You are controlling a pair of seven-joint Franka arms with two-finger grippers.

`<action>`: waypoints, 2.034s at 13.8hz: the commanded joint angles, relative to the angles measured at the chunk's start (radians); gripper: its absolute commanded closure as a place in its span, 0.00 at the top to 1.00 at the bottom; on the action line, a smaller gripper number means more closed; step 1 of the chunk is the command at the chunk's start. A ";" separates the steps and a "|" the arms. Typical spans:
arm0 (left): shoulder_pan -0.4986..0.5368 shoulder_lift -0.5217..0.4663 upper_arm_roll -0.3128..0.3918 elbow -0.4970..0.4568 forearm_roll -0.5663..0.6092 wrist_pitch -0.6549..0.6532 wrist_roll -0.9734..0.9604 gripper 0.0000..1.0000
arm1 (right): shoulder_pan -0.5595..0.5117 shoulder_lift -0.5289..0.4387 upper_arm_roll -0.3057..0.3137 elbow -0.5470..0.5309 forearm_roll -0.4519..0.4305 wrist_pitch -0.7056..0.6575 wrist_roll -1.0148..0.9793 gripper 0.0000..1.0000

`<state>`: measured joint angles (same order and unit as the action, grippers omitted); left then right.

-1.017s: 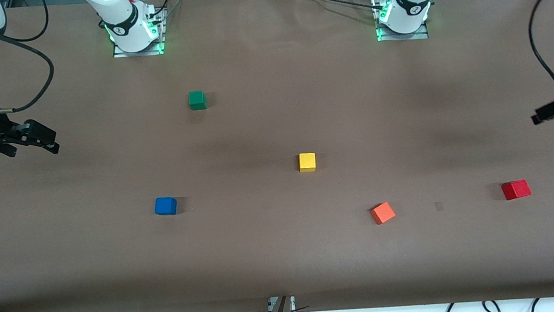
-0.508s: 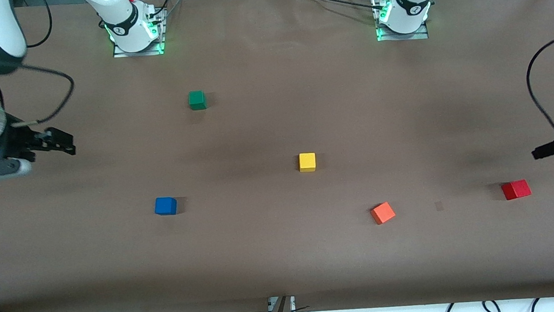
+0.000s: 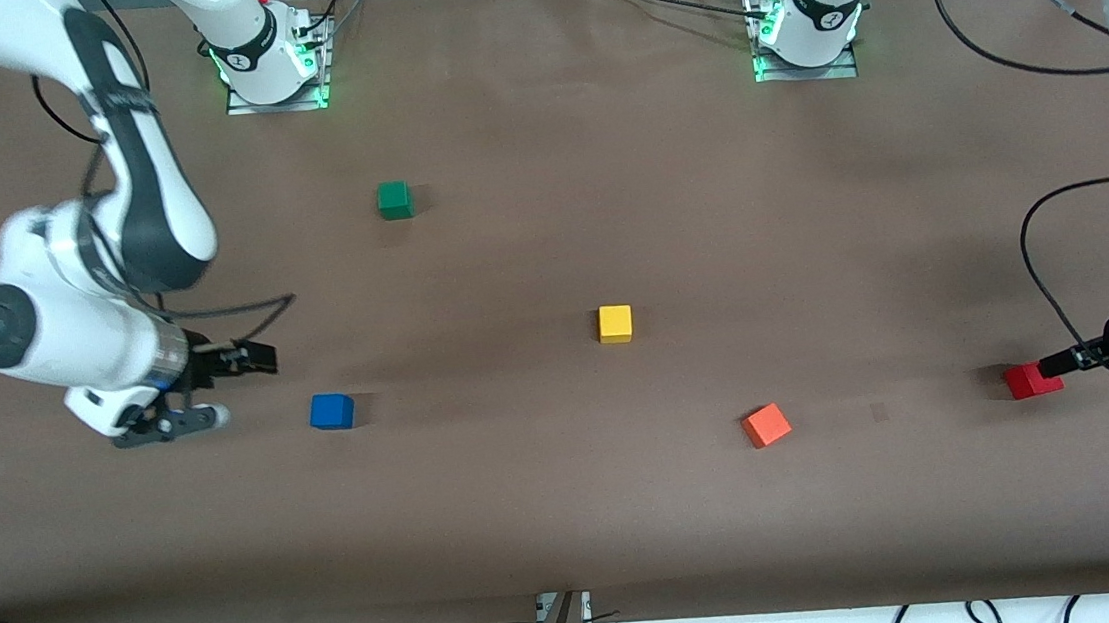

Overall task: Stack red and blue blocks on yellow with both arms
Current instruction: 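Grasp the blue cube with the right gripper while the left gripper grasps the red cube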

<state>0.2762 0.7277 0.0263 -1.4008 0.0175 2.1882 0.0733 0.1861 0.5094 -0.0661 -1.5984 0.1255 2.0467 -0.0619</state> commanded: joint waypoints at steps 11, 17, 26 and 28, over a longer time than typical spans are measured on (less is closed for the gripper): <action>0.034 0.085 -0.014 -0.067 -0.054 0.173 0.072 1.00 | 0.070 0.208 -0.003 0.011 0.079 0.289 0.021 0.99; 0.031 0.091 -0.014 -0.069 -0.053 0.162 0.178 0.20 | 0.072 0.215 -0.003 -0.002 0.079 0.311 0.025 0.49; -0.089 -0.016 -0.155 0.002 -0.037 -0.068 0.081 0.02 | 0.067 0.075 -0.029 0.208 0.017 -0.179 0.022 0.38; -0.194 -0.054 -0.152 0.003 -0.039 -0.120 0.005 0.02 | 0.068 0.044 -0.029 0.264 -0.026 -0.261 0.021 0.39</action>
<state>0.1813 0.7202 -0.1473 -1.3944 -0.0066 2.1247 0.1399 0.2521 0.5745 -0.0919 -1.3887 0.1393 1.8652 -0.0398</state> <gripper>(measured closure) 0.445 0.445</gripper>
